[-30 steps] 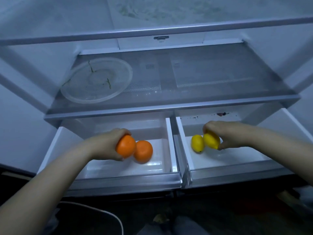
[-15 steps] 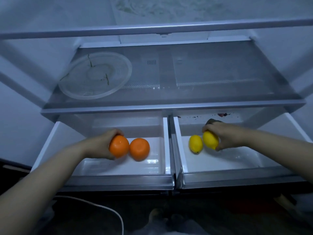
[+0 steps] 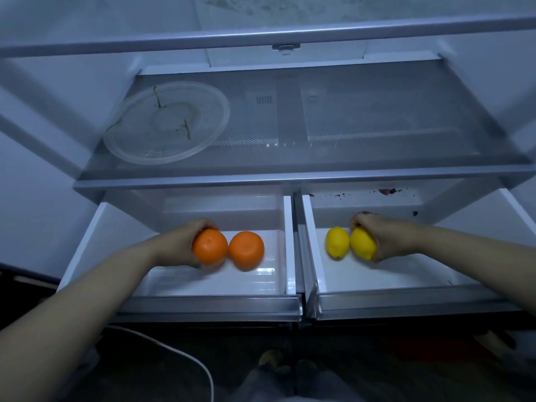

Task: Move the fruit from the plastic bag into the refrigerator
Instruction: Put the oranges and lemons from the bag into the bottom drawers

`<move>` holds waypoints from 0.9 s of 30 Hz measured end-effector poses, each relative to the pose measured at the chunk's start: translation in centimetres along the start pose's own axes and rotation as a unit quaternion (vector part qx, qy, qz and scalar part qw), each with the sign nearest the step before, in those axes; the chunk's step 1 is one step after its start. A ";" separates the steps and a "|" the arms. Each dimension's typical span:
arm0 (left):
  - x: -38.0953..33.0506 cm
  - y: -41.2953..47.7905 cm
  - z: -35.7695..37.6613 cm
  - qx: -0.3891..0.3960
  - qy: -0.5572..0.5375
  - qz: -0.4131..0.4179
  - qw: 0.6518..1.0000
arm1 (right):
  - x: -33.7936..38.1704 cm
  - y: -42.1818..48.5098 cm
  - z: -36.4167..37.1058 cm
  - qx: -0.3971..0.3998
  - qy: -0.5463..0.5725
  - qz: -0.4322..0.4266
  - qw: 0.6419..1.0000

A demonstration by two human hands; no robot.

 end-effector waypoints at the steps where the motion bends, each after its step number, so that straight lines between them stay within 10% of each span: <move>1: 0.0 0.1 0.1 0.003 -0.001 -0.001 1.000 | -0.1 0.0 0.1 -0.001 -0.001 0.000 1.000; 27: -1.2 -1.7 -1.0 0.010 0.034 -0.067 0.997 | 2.9 -0.9 -2.9 0.008 -0.020 0.025 0.999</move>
Point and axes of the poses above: each hand's wrist, its own y-axis towards the middle knuckle, its own z-axis out of the palm, x = y × z, the point moved 3 cm from there along y, towards the middle knuckle, and after that the axes turned 9 degrees about -z, right-handed, at the moved point
